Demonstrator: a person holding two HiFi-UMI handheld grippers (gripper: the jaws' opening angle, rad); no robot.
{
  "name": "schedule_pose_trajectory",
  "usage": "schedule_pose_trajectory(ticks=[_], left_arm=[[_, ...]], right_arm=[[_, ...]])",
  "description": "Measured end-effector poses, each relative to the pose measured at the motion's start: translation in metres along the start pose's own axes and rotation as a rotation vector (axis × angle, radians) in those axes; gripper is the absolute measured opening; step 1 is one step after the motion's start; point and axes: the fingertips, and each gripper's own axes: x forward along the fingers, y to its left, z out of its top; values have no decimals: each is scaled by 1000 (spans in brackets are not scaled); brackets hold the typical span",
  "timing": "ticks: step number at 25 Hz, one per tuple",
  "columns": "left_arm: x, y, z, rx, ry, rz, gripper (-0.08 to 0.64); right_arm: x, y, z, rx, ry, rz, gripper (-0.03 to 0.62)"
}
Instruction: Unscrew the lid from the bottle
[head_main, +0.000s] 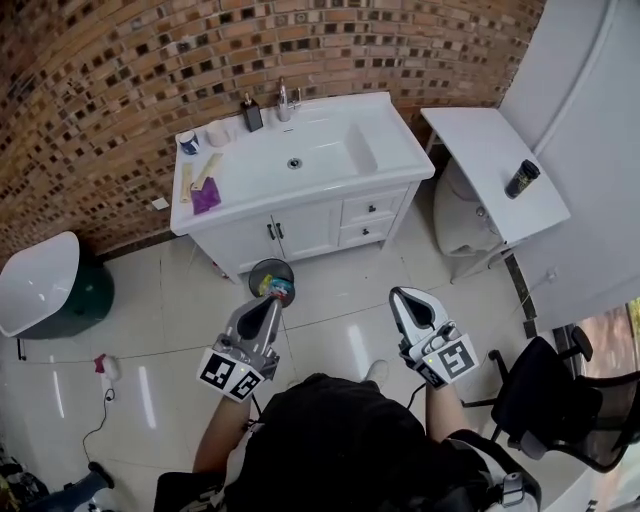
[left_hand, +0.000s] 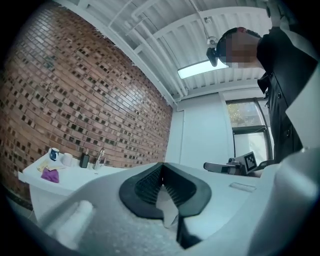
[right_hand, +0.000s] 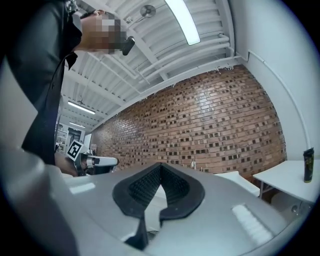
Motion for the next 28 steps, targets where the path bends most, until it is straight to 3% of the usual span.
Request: schedule_pose_trajectory(ticks=[10,15,22,28], left_arm=[[124,-94,-23,10,-8,-97,2],[191,-155,-57,-18,20,-214,2],[263,-238,-85,6,88,-458,2],[300,-270,-110,-6,160,-588,2]], right_arm=[[-69,-103,18,-48,-24,-9,5],[-113,-147,18,-37,-28,-57,5],[-183,-192,17,-15,-41,-240,5],[-231,-224,14,-12,-33,-405,5]])
